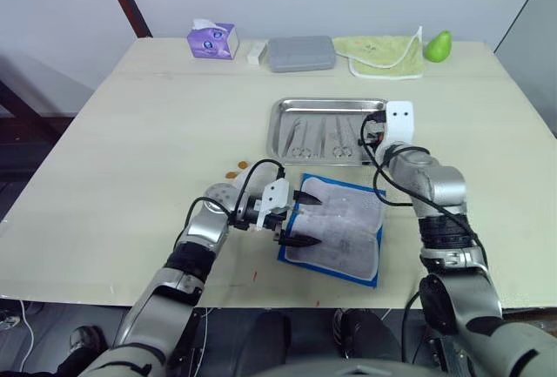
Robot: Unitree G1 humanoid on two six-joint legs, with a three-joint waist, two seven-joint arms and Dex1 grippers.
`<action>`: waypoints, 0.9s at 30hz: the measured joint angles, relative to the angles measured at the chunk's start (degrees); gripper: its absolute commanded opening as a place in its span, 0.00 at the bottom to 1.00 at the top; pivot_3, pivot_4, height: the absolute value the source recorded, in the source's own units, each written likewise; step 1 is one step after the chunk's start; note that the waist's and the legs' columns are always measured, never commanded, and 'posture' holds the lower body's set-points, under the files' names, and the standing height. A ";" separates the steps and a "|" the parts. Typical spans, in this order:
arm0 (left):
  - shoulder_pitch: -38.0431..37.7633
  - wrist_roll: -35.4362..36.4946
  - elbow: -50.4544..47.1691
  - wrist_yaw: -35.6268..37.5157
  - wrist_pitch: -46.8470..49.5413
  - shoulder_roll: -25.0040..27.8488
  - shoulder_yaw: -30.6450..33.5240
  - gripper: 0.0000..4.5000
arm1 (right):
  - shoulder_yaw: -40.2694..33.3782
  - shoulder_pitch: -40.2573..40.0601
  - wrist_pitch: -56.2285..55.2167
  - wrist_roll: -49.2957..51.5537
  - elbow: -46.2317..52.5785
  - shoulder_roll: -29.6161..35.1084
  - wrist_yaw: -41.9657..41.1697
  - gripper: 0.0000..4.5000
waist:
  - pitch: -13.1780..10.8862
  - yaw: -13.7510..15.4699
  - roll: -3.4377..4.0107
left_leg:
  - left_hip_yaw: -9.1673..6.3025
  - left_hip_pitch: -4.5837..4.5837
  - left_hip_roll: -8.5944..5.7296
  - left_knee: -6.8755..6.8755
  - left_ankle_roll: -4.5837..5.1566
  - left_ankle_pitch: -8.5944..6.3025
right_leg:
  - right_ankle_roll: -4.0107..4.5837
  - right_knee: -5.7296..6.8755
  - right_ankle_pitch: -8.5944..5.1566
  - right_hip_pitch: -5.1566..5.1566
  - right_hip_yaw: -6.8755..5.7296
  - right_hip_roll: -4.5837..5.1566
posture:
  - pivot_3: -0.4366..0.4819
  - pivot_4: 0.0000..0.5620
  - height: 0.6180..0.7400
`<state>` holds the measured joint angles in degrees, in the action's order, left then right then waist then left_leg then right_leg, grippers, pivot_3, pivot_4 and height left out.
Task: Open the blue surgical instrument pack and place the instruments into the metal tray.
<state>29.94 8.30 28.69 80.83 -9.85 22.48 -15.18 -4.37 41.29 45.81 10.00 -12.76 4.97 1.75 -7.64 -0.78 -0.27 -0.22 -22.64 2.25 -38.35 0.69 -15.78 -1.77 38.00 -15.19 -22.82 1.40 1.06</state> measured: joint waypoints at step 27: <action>-0.50 0.92 -0.28 -0.03 0.16 0.29 0.81 1.00 | 2.57 -0.85 -9.30 -2.81 -4.19 -0.07 -5.34 0.68 | -0.05 -0.17 0.09 | -0.06 0.00 0.03 0.02 0.00 0.00 | 0.00 0.02 0.00 -0.04 0.04 -0.01 | 0.48 0.27 0.97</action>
<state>29.44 9.22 28.42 80.80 -9.69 22.78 -14.37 -1.80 40.45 36.50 7.19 -16.95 4.90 -3.59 -7.69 -0.94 -0.18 -0.28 -22.64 2.28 -38.33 0.69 -15.78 -1.77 38.02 -15.19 -22.85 1.44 1.05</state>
